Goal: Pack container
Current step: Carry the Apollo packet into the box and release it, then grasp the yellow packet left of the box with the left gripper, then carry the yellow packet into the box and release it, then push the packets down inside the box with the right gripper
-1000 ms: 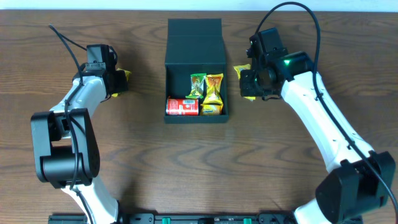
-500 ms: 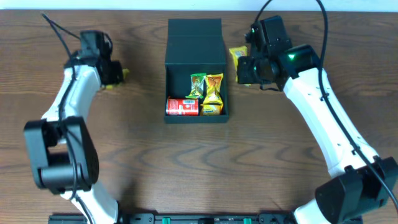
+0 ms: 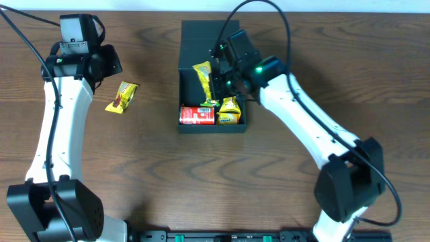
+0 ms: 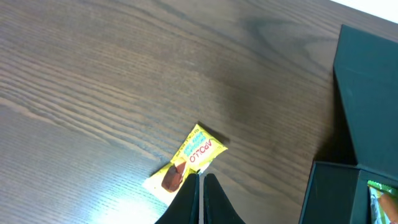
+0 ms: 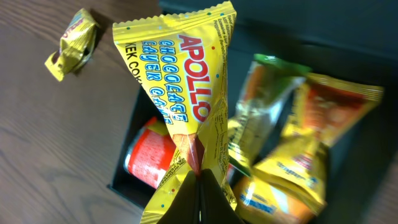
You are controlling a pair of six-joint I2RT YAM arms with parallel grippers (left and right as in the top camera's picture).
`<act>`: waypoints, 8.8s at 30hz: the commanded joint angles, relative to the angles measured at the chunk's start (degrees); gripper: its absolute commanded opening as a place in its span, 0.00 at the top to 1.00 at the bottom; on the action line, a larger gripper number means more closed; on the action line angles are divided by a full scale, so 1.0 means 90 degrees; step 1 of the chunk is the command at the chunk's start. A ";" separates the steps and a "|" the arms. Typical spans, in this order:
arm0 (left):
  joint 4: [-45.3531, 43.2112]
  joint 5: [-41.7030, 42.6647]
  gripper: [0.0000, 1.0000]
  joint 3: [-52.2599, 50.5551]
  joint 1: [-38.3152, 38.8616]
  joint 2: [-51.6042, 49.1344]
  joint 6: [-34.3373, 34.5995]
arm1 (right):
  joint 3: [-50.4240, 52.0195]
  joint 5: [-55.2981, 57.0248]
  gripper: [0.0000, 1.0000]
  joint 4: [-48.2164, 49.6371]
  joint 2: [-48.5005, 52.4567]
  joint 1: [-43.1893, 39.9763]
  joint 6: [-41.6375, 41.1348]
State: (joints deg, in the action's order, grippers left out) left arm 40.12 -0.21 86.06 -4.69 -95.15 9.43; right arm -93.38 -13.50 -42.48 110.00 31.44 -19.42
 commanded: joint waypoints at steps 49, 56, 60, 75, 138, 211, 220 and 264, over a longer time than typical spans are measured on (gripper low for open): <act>0.0083 -0.0376 0.94 0.0063 -0.0019 0.0002 0.0095 | -0.0078 0.1940 0.98 0.0777 0.1389 0.0835 -0.1438; 0.0083 -0.0376 0.94 0.0063 -0.0019 0.0002 0.0095 | -0.0078 0.2096 0.98 0.0648 0.1389 0.0838 -0.1139; 0.0085 -0.0376 0.94 0.0063 -0.0019 0.0002 0.0095 | -0.0078 0.2093 0.97 0.0678 0.1389 0.0838 -0.1141; 0.0068 -0.0777 0.94 0.0061 -0.0019 -0.0029 -0.0180 | -0.2793 0.2450 0.76 -0.1270 0.1387 0.0680 -0.0542; 0.0413 0.0335 0.88 0.1294 0.1542 -0.1173 -0.1154 | -0.3315 0.2047 0.98 -0.3519 -0.0967 -0.2368 0.1268; 0.2132 -0.1003 0.94 0.3859 0.0801 -0.0272 -0.0168 | -0.2154 -0.1428 0.98 -0.2810 0.0141 -0.1739 0.1933; 0.1547 -0.0160 0.94 0.1994 -0.0323 -0.0408 -0.0238 | -0.2154 -0.2159 0.98 -0.2028 0.1445 -0.0537 0.1855; 0.0471 -0.0138 0.89 0.0770 -0.0454 -0.0437 -0.0362 | -0.2152 0.0148 0.98 -0.1124 0.2795 0.0231 0.1236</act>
State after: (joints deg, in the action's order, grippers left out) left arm 44.49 -1.67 92.92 -8.47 -99.26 7.03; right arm -112.31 -16.21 -52.10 134.61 33.23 -7.51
